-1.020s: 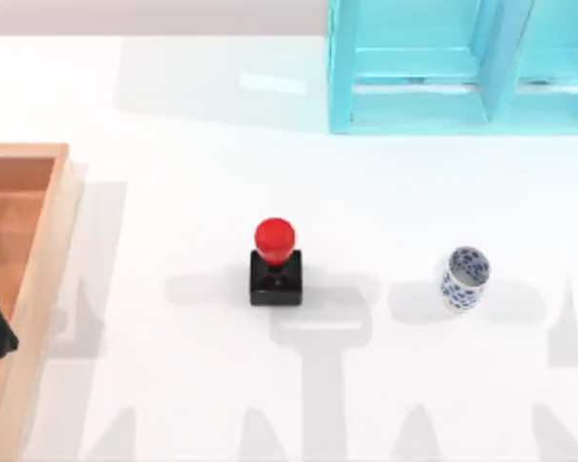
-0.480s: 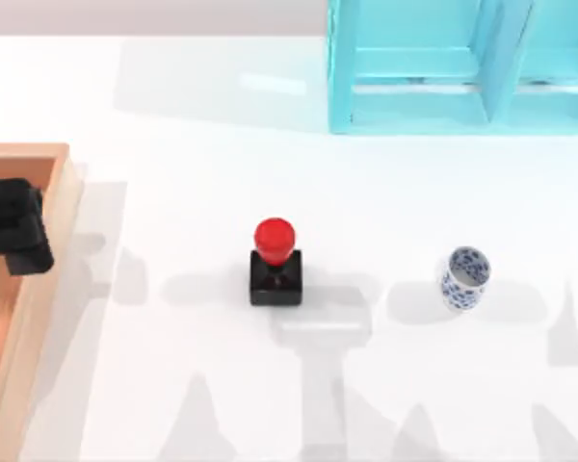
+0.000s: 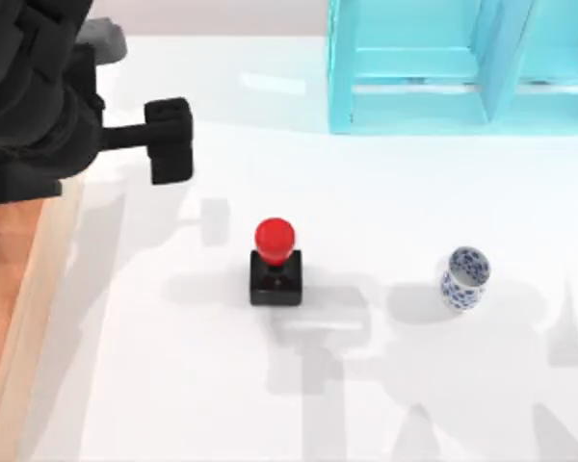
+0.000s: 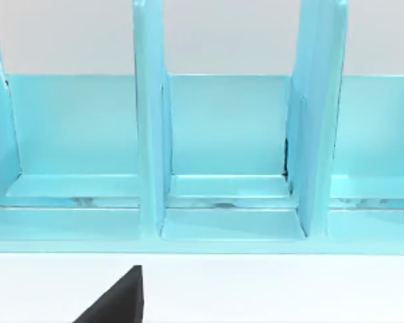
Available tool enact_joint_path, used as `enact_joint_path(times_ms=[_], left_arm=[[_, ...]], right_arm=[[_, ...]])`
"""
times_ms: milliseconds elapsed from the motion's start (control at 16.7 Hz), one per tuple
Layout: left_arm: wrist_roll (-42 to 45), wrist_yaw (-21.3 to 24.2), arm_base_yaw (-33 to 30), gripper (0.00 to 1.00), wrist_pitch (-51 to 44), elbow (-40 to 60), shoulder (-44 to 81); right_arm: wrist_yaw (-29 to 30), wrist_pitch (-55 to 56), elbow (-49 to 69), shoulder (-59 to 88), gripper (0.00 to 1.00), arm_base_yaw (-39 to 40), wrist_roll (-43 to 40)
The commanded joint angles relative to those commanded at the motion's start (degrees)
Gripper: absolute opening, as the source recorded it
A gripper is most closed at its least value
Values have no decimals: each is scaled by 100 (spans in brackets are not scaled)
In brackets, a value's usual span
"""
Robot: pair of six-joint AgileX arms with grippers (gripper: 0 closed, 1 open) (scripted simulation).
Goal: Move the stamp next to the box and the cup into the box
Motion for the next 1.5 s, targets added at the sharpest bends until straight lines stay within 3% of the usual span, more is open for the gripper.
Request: enact_joint_path(times_ms=[420, 720, 1200, 1500], left_arm=[[-778, 108, -977, 100, -1857, 2987, 3070], [-1057, 199, -1360, 100, -2451, 4193, 4117], [-1068, 207, -1371, 100, -2387, 4192, 4199], [-1062, 210, -1375, 100, -1401, 3317, 4293]], right_arm=[[0, 0, 0, 0, 100, 0, 0], [0, 0, 0, 0, 100, 0, 0], [0, 0, 0, 0, 100, 0, 0], [0, 0, 0, 0, 100, 0, 0]])
